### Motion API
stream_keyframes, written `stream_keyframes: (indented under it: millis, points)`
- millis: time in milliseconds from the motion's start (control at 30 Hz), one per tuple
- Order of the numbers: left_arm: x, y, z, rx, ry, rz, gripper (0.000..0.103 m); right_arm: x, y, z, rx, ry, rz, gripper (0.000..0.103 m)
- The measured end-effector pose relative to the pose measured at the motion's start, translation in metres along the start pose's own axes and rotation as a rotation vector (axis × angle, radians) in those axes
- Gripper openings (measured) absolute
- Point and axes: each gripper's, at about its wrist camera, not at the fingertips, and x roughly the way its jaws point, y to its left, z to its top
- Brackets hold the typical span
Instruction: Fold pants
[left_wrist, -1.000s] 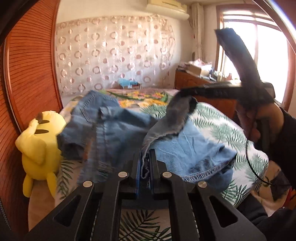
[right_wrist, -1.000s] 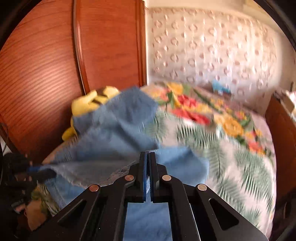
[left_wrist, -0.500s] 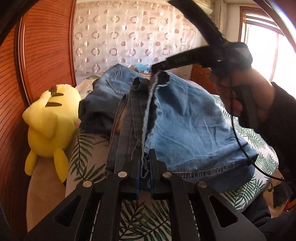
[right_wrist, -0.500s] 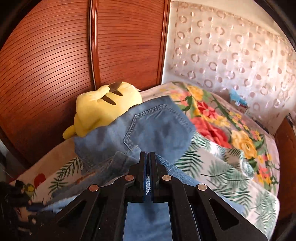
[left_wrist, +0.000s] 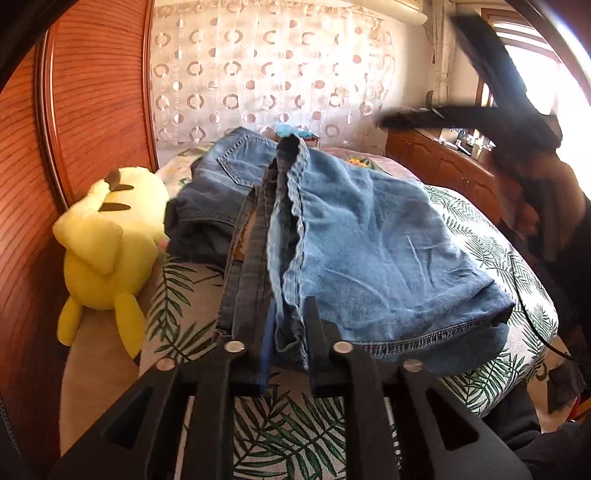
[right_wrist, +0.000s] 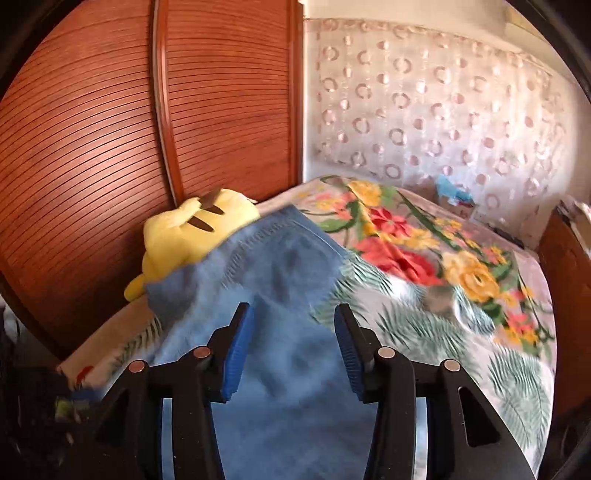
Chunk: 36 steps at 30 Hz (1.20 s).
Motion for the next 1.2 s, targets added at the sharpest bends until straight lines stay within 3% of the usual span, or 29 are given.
stream_keyframes:
  millis: [133, 233, 267, 333, 733, 1200]
  points:
    - [-0.011, -0.002, 0.006, 0.015, -0.032, 0.014, 0.048, -0.03, -0.02, -0.049, 0.04, 0.039, -0.054, 0.05]
    - [-0.012, -0.008, 0.011, 0.031, -0.041, 0.014, 0.053, -0.043, -0.031, -0.083, 0.082, 0.074, -0.077, 0.05]
    - [-0.011, -0.011, 0.012, 0.036, -0.04, 0.011, 0.069, -0.047, -0.033, -0.094, 0.1, 0.082, -0.079, 0.05]
    - [-0.009, -0.018, 0.013, 0.04, -0.048, -0.011, 0.086, -0.053, -0.034, -0.111, 0.126, 0.103, -0.074, 0.05]
    - [0.019, -0.064, 0.008, 0.1, 0.014, -0.058, 0.086, -0.069, -0.03, -0.156, 0.198, 0.144, -0.057, 0.05]
    - [0.033, -0.066, -0.003, 0.096, 0.059, -0.057, 0.086, -0.05, -0.027, -0.172, 0.248, 0.169, -0.043, 0.05]
